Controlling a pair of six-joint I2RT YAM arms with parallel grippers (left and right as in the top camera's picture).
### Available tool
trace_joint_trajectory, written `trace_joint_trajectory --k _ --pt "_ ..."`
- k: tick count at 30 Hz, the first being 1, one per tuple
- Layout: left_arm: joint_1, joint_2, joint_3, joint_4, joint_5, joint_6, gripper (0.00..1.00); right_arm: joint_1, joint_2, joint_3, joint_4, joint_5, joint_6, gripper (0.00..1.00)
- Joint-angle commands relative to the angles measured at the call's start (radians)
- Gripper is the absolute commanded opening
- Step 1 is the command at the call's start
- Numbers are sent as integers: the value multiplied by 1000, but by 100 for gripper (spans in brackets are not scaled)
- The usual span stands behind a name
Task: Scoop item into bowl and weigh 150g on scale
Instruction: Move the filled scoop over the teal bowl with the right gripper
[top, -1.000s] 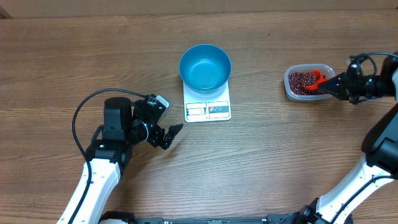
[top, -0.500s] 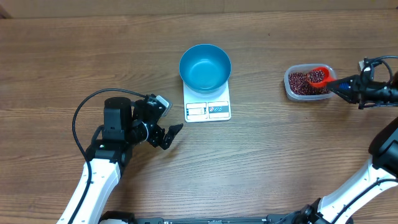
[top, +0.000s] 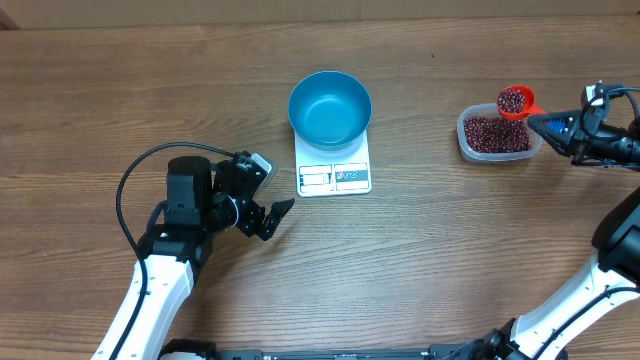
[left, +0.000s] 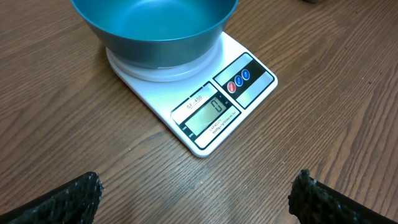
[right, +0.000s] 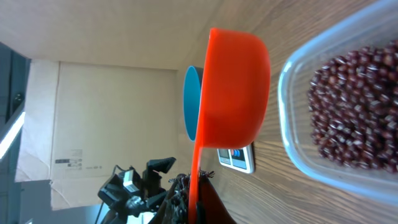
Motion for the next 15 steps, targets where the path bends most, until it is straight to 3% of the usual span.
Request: trace_joint_trajectory --k 1,15 --pt "-8 3 3 3 8 -13 100 47 0 -5 0 -76 -15 4" --pt "-8 3 3 3 8 -13 99 320 0 -5 8 -224 -8 4"
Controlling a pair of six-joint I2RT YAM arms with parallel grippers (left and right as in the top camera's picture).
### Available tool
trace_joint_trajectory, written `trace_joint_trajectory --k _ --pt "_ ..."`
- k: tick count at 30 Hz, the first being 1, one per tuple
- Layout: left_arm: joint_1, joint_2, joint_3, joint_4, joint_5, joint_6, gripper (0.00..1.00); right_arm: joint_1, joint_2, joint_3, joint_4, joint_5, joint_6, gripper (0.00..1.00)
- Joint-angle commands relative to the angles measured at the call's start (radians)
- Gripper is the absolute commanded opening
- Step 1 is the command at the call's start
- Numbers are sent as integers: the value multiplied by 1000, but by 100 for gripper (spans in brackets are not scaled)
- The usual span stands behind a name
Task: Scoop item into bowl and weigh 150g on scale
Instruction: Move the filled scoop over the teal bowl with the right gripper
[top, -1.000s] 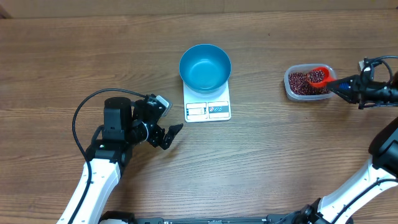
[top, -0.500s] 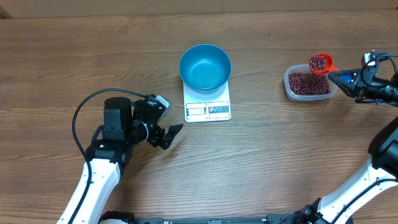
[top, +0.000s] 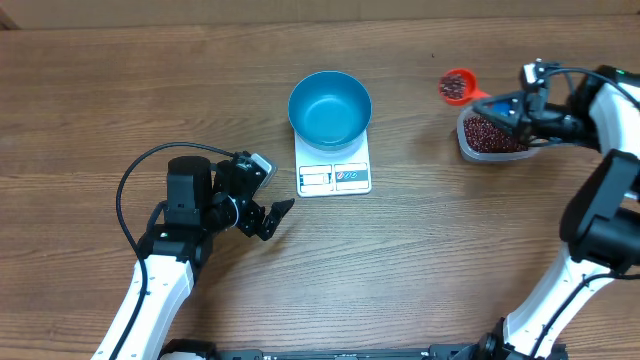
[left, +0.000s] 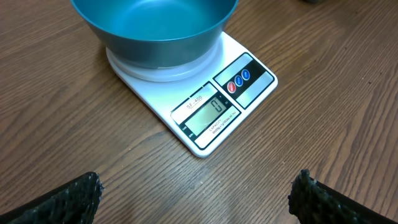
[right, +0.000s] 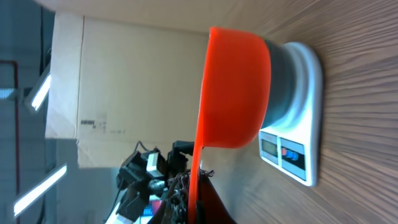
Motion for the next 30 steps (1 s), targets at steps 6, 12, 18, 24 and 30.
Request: trace_joint_trajectory --k 6,12,18,24,30 --pt "-8 3 3 3 8 -13 100 179 0 -3 27 -124 -11 4" --pt "-9 3 3 3 8 -13 100 319 0 -2 282 -124 263 4" --pt "-8 3 3 3 8 -13 100 402 0 -2 563 -12 594 4" --pt "-8 3 3 3 8 -13 99 486 0 11 822 230 913 4" --pt "-8 3 3 3 8 -13 100 545 -1 94 783 507 940 4"
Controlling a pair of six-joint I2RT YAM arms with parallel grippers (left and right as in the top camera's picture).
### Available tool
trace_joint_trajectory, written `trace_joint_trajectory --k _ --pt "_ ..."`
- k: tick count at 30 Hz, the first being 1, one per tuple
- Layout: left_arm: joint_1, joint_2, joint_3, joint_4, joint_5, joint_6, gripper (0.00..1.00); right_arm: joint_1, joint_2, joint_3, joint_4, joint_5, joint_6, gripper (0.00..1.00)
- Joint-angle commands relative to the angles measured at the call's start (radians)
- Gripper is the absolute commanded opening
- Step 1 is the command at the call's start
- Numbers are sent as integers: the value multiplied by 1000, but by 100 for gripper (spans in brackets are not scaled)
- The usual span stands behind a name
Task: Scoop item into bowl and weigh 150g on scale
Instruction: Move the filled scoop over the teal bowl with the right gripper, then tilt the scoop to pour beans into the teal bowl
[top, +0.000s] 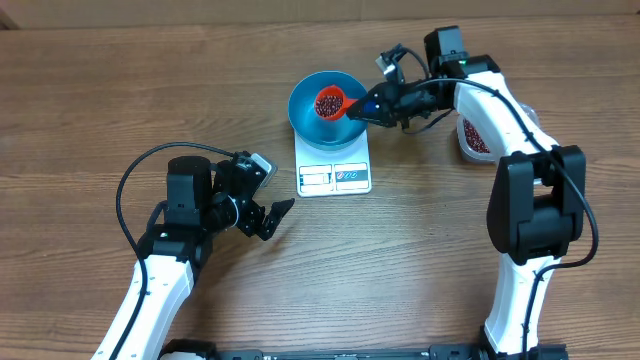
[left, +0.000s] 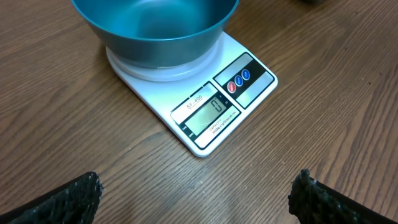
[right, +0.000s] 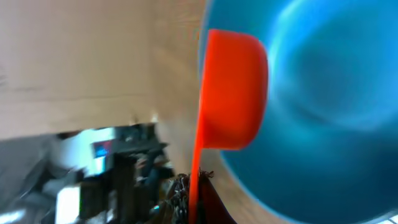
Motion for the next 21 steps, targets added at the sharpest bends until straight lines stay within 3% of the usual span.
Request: trace_joint_trajectory --k 1,14,21 --pt "-8 3 3 3 8 -11 100 33 -3 90 -27 218 45 4" --pt "-8 3 3 3 8 -11 100 205 -3 257 -170 804 -21 4" --pt "-8 3 3 3 8 -11 100 261 -3 268 -185 935 -60 4"
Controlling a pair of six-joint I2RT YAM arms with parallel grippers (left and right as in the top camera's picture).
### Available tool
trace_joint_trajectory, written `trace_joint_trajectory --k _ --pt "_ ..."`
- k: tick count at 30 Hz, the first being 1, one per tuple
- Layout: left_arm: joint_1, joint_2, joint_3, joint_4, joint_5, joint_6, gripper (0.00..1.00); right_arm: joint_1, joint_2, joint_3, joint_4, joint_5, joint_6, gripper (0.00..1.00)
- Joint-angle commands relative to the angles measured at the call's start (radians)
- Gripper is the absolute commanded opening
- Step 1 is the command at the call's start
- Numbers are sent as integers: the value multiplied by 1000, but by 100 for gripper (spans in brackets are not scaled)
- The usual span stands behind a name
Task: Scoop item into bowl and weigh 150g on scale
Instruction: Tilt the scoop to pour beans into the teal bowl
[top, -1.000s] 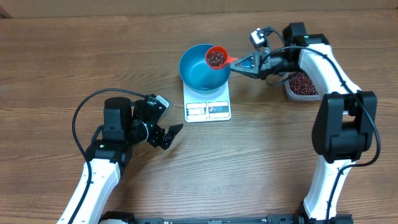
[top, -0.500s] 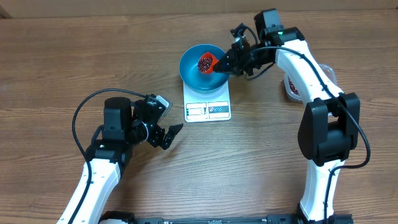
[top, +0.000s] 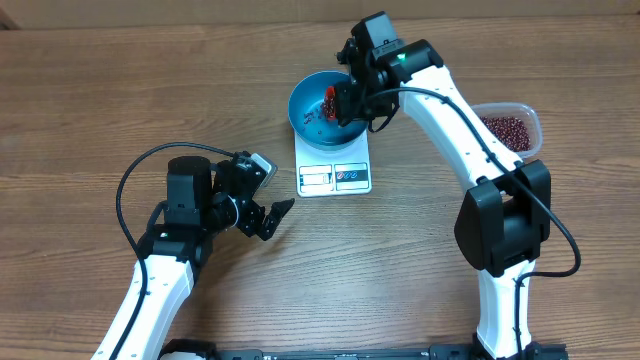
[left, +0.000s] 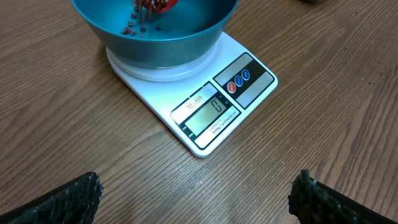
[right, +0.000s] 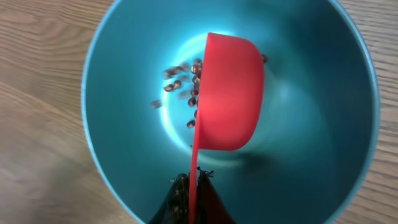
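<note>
A blue bowl sits on the white scale, whose display reads 0. My right gripper is shut on the handle of the red scoop, which hangs tipped on its side inside the bowl. Dark red beans are spilling from it into the bowl. In the overhead view the tipped scoop shows above the bowl's middle. My left gripper stands open over bare table, in front of the scale, with nothing between its fingers.
A clear tub of red beans sits at the right of the table. My right arm reaches across from the right above it. The left arm's black cable loops over the table at the left.
The right gripper has rolled the scoop from upright and full over the bowl to tipped on its side. Beans are now falling into the bowl. The left arm has not moved.
The right gripper held the full scoop just above the bean tub. Then it was left of the tub, then over the bowl, still level. Now the scoop is tipped and beans lie in the bowl. The left gripper stayed open throughout.
</note>
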Motion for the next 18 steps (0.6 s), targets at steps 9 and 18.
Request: trace_joint_trajectory --k 9,18 --pt "-8 3 3 3 8 -11 100 85 -3 81 -34 269 -89 4" --pt "-8 3 3 3 8 -11 100 180 -3 123 -51 559 -92 4"
